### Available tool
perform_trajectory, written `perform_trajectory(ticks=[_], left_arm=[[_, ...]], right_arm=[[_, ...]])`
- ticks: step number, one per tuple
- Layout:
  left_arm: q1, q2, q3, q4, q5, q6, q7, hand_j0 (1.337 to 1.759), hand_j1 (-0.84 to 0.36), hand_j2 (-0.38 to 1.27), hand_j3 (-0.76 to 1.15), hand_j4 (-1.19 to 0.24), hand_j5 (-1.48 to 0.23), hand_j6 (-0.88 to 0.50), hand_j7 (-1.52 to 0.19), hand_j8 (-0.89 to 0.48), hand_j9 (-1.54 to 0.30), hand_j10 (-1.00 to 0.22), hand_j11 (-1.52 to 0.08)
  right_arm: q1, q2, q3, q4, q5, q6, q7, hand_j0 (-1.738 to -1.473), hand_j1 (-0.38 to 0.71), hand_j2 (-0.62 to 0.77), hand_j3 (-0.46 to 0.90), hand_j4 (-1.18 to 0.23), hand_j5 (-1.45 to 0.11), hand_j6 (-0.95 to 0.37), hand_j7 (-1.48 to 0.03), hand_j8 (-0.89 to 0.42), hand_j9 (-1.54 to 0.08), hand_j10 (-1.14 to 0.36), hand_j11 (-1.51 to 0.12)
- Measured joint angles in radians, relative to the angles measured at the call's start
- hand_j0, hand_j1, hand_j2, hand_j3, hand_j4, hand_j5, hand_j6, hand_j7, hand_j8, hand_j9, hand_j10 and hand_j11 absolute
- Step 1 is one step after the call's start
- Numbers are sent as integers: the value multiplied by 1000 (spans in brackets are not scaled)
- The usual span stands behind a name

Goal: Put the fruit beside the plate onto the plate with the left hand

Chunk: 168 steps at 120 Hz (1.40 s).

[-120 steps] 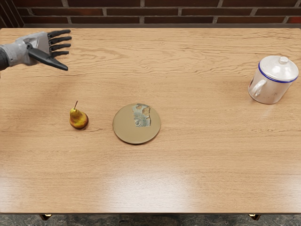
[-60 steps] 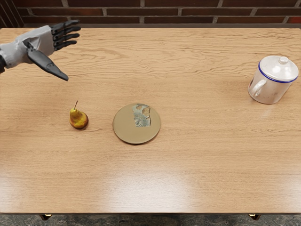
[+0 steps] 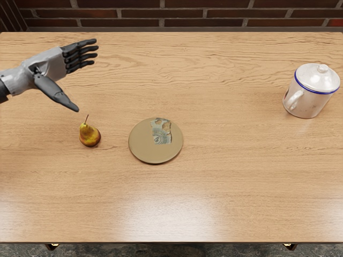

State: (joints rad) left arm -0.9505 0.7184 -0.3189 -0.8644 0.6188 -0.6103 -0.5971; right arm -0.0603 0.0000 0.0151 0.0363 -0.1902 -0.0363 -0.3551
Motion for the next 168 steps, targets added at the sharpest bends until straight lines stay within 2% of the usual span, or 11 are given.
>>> perform_trajectory(ticks=[38, 69, 97, 124, 168], left_arm=[[73, -4, 4, -38, 91, 0, -13, 1658, 327, 8, 0, -23, -27, -24, -27, -23, -27, -22, -26], [94, 16, 4, -40, 112, 0, -14, 1658, 328, 8, 0, -23, -27, -24, -27, -23, -27, -22, -26], [97, 9, 3, -31, 103, 0, -14, 1658, 328, 8, 0, -23, -27, -24, -27, -24, -27, -23, -26], [156, -10, 1, -15, 42, 0, -14, 1658, 327, 8, 0, -23, -27, -24, -27, -23, -27, -22, -26], [179, -27, 8, -12, 18, 0, -14, 1658, 327, 8, 0, -23, -27, -23, -27, -23, -27, -22, -26]], right_arm=[[0, 0, 0, 0, 0, 4, 1, -1658, -349, 1, 0, -1, 0, -1, 0, -1, 0, -1, 0], [-1, 0, 0, 1, 0, 4, 1, -1658, -349, 1, 0, -1, 0, -1, 0, -1, 0, -1, 0], [0, 0, 0, 1, 0, 4, 1, -1658, -349, 1, 0, -1, 0, -1, 0, -1, 0, -1, 0], [0, 0, 0, 1, 0, 4, 1, -1658, -349, 1, 0, -1, 0, -1, 0, -1, 0, -1, 0], [0, 0, 0, 1, 0, 4, 1, -1658, -349, 1, 0, -1, 0, -1, 0, -1, 0, -1, 0]])
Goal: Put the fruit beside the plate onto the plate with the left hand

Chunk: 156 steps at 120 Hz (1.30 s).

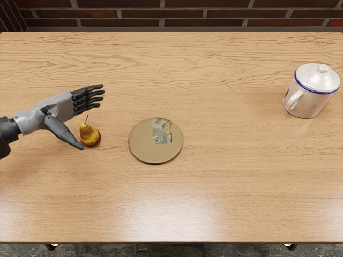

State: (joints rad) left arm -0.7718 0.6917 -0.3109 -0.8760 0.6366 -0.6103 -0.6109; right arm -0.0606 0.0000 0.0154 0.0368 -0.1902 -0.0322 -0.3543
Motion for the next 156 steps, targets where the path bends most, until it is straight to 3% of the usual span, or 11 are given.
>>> perform_trajectory(ticks=[67, 114, 156], left_arm=[[28, -34, 0, 82, -64, 2, 0, 1658, 327, 8, 0, -23, -27, -23, -27, -23, -27, -22, -27], [69, -85, -1, 148, -68, 99, 0, 1658, 325, 8, 0, -24, -29, -24, -28, -24, -28, -23, -28], [74, -84, 4, 153, -61, 100, 0, 1658, 325, 8, 0, -24, -29, -24, -29, -24, -29, -23, -29]], right_arm=[[0, 0, 0, 0, 0, 0, 0, -1658, -349, 1, 0, -1, 0, -1, 0, -1, 0, -1, 0], [0, 0, 0, 0, 0, 0, 0, -1658, -349, 1, 0, -1, 0, -1, 0, -1, 0, -1, 0], [0, 0, 0, 0, 0, 0, 0, -1658, -349, 1, 0, -1, 0, -1, 0, -1, 0, -1, 0]])
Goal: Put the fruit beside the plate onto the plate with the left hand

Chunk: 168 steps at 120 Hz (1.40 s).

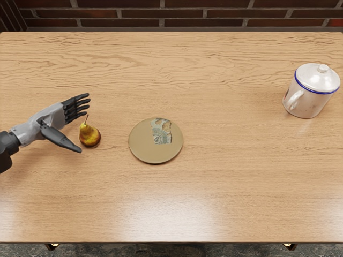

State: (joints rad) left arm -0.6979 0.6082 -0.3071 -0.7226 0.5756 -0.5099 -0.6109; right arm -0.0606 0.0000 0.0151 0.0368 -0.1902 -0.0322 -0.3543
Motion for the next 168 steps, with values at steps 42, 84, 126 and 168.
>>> perform_trajectory(ticks=[42, 84, 126, 168], left_arm=[[-2, 1, -5, -17, 1, -2, 0, 1658, 325, 8, 0, -24, -29, -24, -29, -24, -29, -23, -28], [19, -47, -34, -24, -6, 52, 0, 1658, 326, 8, 0, -23, -28, -23, -28, -23, -27, -22, -27], [35, -59, -41, -26, -7, 119, 0, 1658, 325, 8, 0, -23, -29, -23, -28, -23, -28, -22, -28], [51, -59, -29, -73, -5, 120, 0, 1658, 326, 8, 0, -22, -28, -22, -27, -22, -27, -22, -27]], right_arm=[[0, 0, 0, 0, 0, 0, 0, -1658, -349, 1, 0, -1, 0, -1, 0, -1, 0, -1, 0], [0, 0, 0, 0, 0, 0, 0, -1658, -349, 1, 0, -1, 0, -1, 0, -1, 0, -1, 0], [0, 0, 0, 0, 0, 0, 0, -1658, -349, 1, 0, -1, 0, -1, 0, -1, 0, -1, 0], [0, 0, 0, 0, 0, 0, 0, -1658, -349, 1, 0, -1, 0, -1, 0, -1, 0, -1, 0]])
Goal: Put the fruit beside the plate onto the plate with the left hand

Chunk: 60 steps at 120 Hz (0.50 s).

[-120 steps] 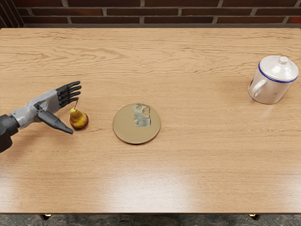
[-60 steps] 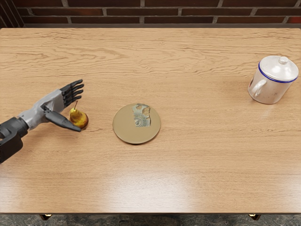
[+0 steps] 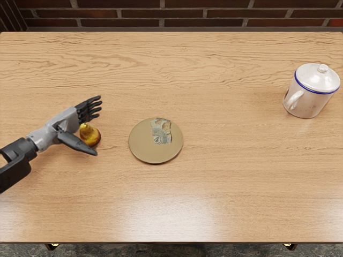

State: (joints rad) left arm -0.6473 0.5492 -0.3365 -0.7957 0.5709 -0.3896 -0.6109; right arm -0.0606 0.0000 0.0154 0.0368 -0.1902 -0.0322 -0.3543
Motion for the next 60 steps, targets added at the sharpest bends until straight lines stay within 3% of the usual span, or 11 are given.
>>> perform_trajectory(ticks=[60], left_arm=[[15, 2, -1, -7, -6, 10, 0, 1658, 273, 17, 0, -67, -85, -67, -85, -67, -85, -66, -85]], right_arm=[[0, 0, 0, 0, 0, 0, 0, -1658, -349, 1, 0, -1, 0, -1, 0, -1, 0, -1, 0]])
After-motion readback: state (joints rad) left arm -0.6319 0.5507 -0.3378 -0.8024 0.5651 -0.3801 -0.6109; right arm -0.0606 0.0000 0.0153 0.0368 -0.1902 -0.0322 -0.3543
